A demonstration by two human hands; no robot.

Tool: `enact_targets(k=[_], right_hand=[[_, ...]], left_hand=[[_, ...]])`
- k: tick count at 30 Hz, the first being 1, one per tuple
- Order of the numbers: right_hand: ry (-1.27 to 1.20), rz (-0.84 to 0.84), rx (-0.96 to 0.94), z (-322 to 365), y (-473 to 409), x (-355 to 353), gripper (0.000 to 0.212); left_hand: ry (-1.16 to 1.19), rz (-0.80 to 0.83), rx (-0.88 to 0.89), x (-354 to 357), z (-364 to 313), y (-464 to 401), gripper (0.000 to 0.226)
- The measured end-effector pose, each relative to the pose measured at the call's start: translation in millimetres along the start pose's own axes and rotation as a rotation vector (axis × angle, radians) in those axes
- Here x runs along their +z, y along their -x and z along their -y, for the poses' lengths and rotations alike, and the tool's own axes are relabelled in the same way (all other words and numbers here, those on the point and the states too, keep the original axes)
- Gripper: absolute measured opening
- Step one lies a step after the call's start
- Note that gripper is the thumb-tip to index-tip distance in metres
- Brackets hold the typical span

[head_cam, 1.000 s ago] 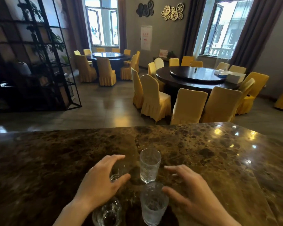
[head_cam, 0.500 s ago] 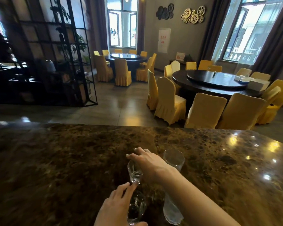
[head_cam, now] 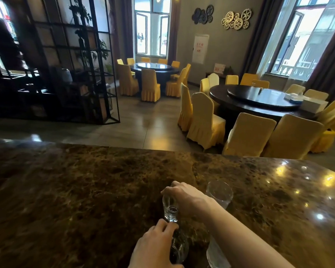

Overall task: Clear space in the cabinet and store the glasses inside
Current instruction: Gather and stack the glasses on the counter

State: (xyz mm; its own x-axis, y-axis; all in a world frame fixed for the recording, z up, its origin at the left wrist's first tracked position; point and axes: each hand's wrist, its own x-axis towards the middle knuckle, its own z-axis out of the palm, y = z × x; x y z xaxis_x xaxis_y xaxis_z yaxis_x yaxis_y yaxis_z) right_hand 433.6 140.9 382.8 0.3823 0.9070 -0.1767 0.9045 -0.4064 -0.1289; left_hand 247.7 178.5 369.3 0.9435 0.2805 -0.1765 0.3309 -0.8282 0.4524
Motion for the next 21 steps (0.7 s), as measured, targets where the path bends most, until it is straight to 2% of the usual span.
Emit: enact_targets(k=[11,21], right_hand=[[-0.007,-0.085,0.11,15.3,14.0,-6.7,0.084],[-0.015,-0.175,0.168,46.6,79.7,-27.4,0.088]], left_hand=[[0.06,-0.052,0.067,1.1,28.4,-4.3,0.077],[0.087,-0.313,0.021,-21.4,54.1,45.8,0.09]])
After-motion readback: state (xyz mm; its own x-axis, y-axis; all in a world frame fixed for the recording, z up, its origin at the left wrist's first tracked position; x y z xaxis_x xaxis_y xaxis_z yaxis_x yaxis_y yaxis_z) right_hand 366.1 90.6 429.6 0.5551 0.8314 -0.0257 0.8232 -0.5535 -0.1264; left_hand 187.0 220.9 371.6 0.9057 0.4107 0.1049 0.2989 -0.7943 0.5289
